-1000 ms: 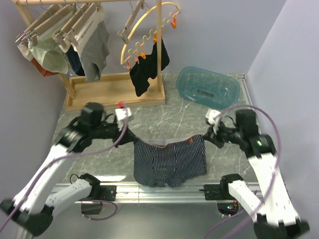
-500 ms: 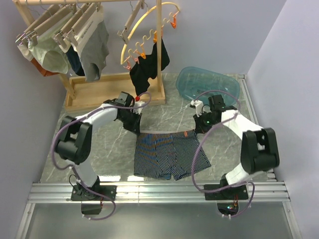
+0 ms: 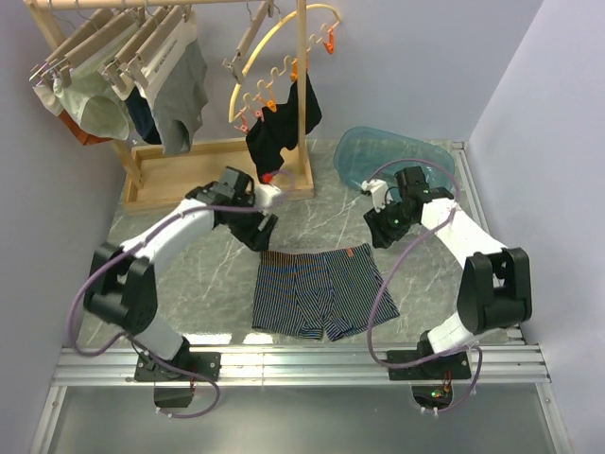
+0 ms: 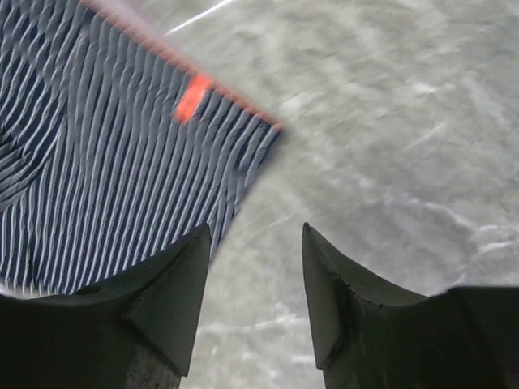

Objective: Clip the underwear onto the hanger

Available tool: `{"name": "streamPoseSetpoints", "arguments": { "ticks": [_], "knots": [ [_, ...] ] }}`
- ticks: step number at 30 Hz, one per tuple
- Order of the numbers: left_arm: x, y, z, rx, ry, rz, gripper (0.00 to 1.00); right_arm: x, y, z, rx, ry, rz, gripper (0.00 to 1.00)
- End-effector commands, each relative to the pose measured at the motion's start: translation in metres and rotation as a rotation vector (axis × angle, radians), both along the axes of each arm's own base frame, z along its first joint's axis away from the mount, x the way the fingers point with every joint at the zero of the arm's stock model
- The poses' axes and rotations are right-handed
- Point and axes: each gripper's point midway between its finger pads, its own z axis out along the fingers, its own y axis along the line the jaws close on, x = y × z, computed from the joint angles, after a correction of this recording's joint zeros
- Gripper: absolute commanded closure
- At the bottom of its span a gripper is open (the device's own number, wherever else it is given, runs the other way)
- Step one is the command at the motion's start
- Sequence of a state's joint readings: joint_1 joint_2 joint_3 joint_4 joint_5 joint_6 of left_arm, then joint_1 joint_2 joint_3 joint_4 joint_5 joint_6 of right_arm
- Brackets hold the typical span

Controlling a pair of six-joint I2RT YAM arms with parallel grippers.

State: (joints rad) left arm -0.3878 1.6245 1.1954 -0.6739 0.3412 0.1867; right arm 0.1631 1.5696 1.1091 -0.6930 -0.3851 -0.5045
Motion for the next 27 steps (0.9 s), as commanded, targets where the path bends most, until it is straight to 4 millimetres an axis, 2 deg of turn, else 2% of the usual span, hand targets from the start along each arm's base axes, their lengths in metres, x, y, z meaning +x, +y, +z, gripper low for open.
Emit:
{"name": "streamPoseSetpoints", "arguments": {
  "ticks": [1, 2, 5, 6, 9, 14, 17, 22, 25, 27],
  "knots": [
    [-0.054, -0.022, 0.007, 0.032, -0.03, -0.301, 0.31, -0.042, 0.013, 0.014, -0.041, 0.063, 0.171, 0.44],
    [-0.077, -0.032, -0.005, 0.049, -0.003, -0.362, 0.32, -0.055, 0.014, 0.004, -0.053, 0.107, 0.192, 0.44],
    [-0.104, -0.047, -0.026, 0.056, 0.069, -0.412, 0.34, -0.088, 0.03, -0.012, -0.042, 0.22, 0.225, 0.45],
    [-0.111, -0.046, -0.04, 0.077, 0.124, -0.408, 0.35, -0.094, 0.033, -0.017, -0.037, 0.255, 0.222, 0.45],
    [-0.118, -0.044, -0.056, 0.104, 0.177, -0.414, 0.37, -0.108, 0.04, -0.027, -0.014, 0.35, 0.187, 0.46],
    [-0.13, -0.02, -0.078, 0.21, 0.212, -0.439, 0.37, -0.119, 0.033, -0.047, -0.07, 0.506, 0.134, 0.46],
    [-0.138, -0.003, -0.086, 0.272, 0.235, -0.462, 0.37, -0.136, 0.032, -0.061, -0.091, 0.653, 0.133, 0.46],
    [-0.158, 0.013, -0.084, 0.289, 0.274, -0.497, 0.38, -0.162, 0.051, -0.053, -0.024, 0.767, 0.204, 0.46],
    [-0.161, 0.013, -0.071, 0.262, 0.243, -0.49, 0.37, -0.169, 0.06, -0.047, 0.006, 0.785, 0.224, 0.46],
    [-0.152, 0.003, -0.05, 0.216, 0.18, -0.459, 0.36, -0.161, 0.061, -0.044, 0.004, 0.738, 0.222, 0.46]
  ]
}}
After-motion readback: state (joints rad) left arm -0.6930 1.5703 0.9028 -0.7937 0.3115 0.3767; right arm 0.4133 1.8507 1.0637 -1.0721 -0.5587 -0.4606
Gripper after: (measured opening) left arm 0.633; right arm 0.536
